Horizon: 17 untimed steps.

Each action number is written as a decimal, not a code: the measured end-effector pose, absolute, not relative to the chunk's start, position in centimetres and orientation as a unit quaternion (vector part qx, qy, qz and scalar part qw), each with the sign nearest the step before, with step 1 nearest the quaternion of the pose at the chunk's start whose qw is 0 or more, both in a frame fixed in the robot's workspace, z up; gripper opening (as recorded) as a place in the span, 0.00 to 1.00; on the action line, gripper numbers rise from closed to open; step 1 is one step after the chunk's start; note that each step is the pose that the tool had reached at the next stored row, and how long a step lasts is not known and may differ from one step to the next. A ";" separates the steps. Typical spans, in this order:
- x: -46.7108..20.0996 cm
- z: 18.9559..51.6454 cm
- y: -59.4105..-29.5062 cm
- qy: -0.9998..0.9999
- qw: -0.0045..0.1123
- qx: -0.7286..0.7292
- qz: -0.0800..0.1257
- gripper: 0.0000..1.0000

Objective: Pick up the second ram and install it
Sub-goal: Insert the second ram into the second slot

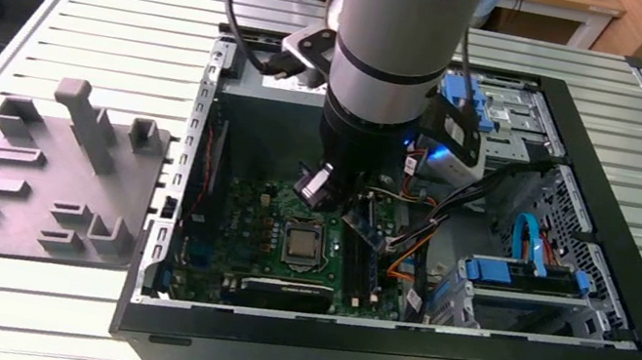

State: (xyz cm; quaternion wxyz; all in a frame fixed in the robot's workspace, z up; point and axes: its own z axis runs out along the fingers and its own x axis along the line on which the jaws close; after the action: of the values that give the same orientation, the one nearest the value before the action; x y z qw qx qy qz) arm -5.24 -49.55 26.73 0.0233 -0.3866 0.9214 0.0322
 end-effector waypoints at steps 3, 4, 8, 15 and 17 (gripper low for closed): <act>-5.2 26.7 -49.5 0.924 0.023 -0.380 0.032 0.14; -5.2 26.7 -49.5 0.925 0.024 -0.377 0.032 0.14; -5.2 26.7 -49.5 0.929 0.024 -0.367 0.032 0.14; -5.2 26.7 -49.5 0.941 0.025 -0.337 0.031 0.14; -5.2 26.7 -49.5 0.945 0.025 -0.325 0.031 0.14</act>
State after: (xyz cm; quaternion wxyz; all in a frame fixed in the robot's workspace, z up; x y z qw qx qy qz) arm -5.24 -49.55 26.71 0.0253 -0.3255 0.9447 0.0306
